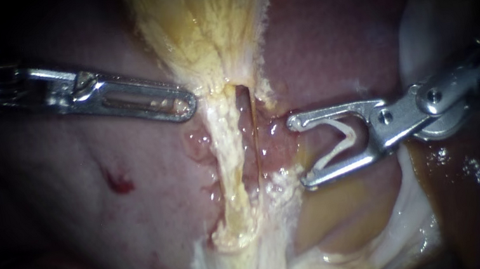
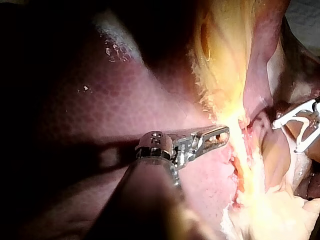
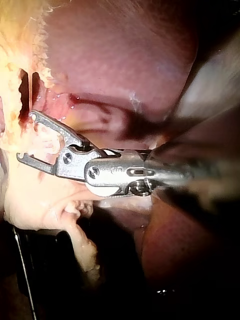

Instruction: Clipping first clip left tube

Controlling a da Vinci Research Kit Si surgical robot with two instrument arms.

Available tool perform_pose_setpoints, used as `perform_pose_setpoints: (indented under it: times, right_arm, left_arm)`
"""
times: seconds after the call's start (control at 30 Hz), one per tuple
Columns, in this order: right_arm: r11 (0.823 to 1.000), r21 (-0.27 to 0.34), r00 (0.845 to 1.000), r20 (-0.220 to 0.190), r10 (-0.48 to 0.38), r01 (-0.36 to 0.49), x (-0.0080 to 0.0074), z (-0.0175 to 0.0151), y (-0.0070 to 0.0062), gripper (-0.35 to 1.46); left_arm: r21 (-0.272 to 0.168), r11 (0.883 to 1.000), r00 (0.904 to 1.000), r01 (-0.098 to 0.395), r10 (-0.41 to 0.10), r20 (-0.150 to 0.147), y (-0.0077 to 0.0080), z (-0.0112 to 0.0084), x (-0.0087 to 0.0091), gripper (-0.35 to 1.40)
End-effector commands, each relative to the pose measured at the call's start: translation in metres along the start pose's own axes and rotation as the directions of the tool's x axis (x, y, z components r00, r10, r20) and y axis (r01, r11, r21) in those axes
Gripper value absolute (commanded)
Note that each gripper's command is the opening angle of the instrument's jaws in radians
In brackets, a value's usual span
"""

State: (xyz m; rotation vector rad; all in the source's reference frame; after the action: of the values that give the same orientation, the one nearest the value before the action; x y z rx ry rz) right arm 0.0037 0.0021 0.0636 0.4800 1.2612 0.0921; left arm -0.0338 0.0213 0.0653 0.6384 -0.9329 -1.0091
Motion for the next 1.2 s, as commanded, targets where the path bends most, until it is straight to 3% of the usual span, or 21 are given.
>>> perform_pose_setpoints:
  times: [0.03,0.23,0.4,0.6,0.7,0.83,1.2]
  right_arm:
    - [1.000,0.000,1.000,0.001,0.000,0.000,0.0000,0.0000,0.0000,0.50]
    - [1.000,0.000,1.000,0.001,0.000,0.000,0.0000,0.0000,0.0000,0.50]
    - [1.000,0.000,1.000,0.001,0.000,0.000,0.0000,0.0000,0.0000,0.50]
    - [1.000,0.000,1.000,0.001,0.000,0.000,0.0000,0.0000,0.0000,0.50]
    - [1.000,0.000,1.000,0.001,0.000,0.000,0.0000,0.0000,0.0000,0.50]
    - [1.000,0.000,1.000,0.001,0.000,0.000,0.0000,0.0000,0.0000,0.50]
    - [1.000,-0.005,1.000,0.001,0.001,-0.001,0.0003,0.0006,0.0000,0.50]
  left_arm:
    - [0.000,1.000,1.0000,0.000,0.000,0.000,0.0000,0.0000,0.0000,-0.35]
    - [0.001,1.000,1.0000,0.000,0.000,0.000,0.0000,-0.0001,0.0000,-0.35]
    - [0.012,1.000,1.0000,0.002,-0.002,-0.007,-0.0001,-0.0014,-0.0004,-0.35]
    - [-0.001,1.000,0.9999,0.011,-0.011,0.000,-0.0010,-0.0054,-0.0017,-0.35]
    - [-0.002,1.000,0.9997,0.020,-0.020,0.018,-0.0015,-0.0075,-0.0027,-0.35]
    - [-0.004,1.000,0.9992,0.027,-0.027,0.030,-0.0020,-0.0091,-0.0035,-0.35]
    - [-0.004,1.000,0.9990,0.028,-0.028,0.034,-0.0021,-0.0094,-0.0035,-0.35]
